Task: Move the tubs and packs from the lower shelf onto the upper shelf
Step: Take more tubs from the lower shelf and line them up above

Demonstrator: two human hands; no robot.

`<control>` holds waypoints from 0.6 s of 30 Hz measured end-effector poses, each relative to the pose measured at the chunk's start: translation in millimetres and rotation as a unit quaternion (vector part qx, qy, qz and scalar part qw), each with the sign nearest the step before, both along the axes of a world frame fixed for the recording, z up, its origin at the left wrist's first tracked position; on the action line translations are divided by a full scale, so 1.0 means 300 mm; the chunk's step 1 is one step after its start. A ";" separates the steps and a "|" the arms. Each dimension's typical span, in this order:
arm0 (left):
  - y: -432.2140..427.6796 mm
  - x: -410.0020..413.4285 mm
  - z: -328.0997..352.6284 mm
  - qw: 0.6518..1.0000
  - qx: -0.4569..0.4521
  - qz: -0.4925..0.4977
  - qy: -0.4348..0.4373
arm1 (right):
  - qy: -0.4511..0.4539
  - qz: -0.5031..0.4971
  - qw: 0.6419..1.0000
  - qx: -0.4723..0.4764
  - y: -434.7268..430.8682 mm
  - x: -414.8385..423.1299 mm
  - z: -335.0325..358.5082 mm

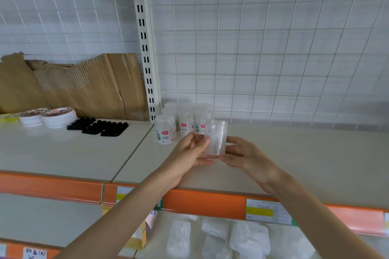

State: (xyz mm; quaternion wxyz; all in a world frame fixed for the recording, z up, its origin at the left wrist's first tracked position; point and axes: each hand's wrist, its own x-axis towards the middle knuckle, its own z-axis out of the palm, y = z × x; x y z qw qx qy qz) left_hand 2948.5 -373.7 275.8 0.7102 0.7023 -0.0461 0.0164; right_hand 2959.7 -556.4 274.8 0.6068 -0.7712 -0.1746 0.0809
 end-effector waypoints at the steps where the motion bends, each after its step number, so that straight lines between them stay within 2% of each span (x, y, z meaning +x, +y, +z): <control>1: -0.003 -0.001 0.002 1.000 0.007 -0.005 0.000 | -0.008 0.001 1.000 -0.004 -0.002 -0.002 -0.001; 8: 0.005 -0.002 0.001 0.994 0.102 0.004 -0.031 | -0.024 -0.048 0.999 0.008 -0.006 -0.003 -0.009; 12: 0.004 -0.005 0.001 0.993 0.112 -0.005 -0.045 | -0.014 -0.101 0.995 0.013 0.000 -0.002 -0.015; 18: -0.001 -0.006 -0.003 0.990 0.129 -0.036 -0.053 | -0.036 -0.125 0.991 0.014 0.006 -0.012 -0.015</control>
